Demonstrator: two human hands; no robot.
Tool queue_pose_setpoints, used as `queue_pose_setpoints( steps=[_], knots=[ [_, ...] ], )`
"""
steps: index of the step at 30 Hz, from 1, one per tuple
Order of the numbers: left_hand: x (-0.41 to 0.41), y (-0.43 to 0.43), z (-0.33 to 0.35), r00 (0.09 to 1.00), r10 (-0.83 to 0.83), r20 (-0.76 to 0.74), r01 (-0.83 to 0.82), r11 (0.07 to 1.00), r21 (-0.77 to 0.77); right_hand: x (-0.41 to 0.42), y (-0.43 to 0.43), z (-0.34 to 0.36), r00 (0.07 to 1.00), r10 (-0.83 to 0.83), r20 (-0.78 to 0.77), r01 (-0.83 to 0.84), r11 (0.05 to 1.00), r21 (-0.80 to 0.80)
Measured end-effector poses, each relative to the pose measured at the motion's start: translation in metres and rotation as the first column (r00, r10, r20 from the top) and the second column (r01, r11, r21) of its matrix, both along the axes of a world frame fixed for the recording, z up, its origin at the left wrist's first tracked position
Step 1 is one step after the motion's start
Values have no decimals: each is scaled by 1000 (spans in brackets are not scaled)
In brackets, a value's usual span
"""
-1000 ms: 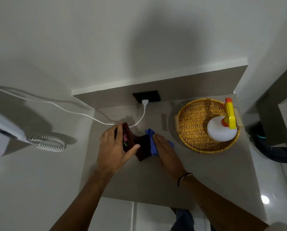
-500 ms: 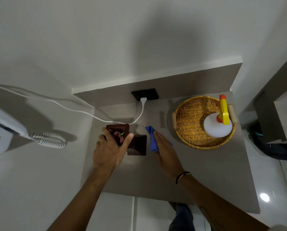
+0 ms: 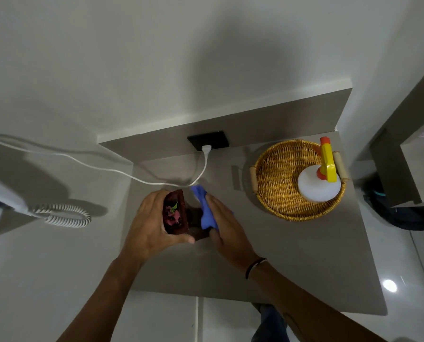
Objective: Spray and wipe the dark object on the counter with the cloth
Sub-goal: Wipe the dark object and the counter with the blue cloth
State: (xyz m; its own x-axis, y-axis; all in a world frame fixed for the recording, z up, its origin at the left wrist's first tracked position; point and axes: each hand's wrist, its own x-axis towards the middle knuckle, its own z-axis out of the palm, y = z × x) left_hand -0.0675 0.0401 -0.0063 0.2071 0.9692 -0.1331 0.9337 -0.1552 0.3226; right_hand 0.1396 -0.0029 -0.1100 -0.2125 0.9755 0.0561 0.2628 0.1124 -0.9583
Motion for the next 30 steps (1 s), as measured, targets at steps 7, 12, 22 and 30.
queue_pose_setpoints(
  steps=[7,12,22,30],
  knots=[
    [-5,-12,-4,972,122,202,-123,992,-10,-38,7,1,980,186,71,-194,970,144],
    [-7,-21,-4,966,152,209,-147,988,-42,-9,14,-42,805,325,497,-349,936,-46],
    [-6,-22,-8,941,188,281,-181,982,-51,-17,-1,-25,933,180,312,-244,953,181],
    [2,-12,-4,960,113,256,-113,993,-17,-43,-6,16,990,128,-67,-117,982,146]
  ],
)
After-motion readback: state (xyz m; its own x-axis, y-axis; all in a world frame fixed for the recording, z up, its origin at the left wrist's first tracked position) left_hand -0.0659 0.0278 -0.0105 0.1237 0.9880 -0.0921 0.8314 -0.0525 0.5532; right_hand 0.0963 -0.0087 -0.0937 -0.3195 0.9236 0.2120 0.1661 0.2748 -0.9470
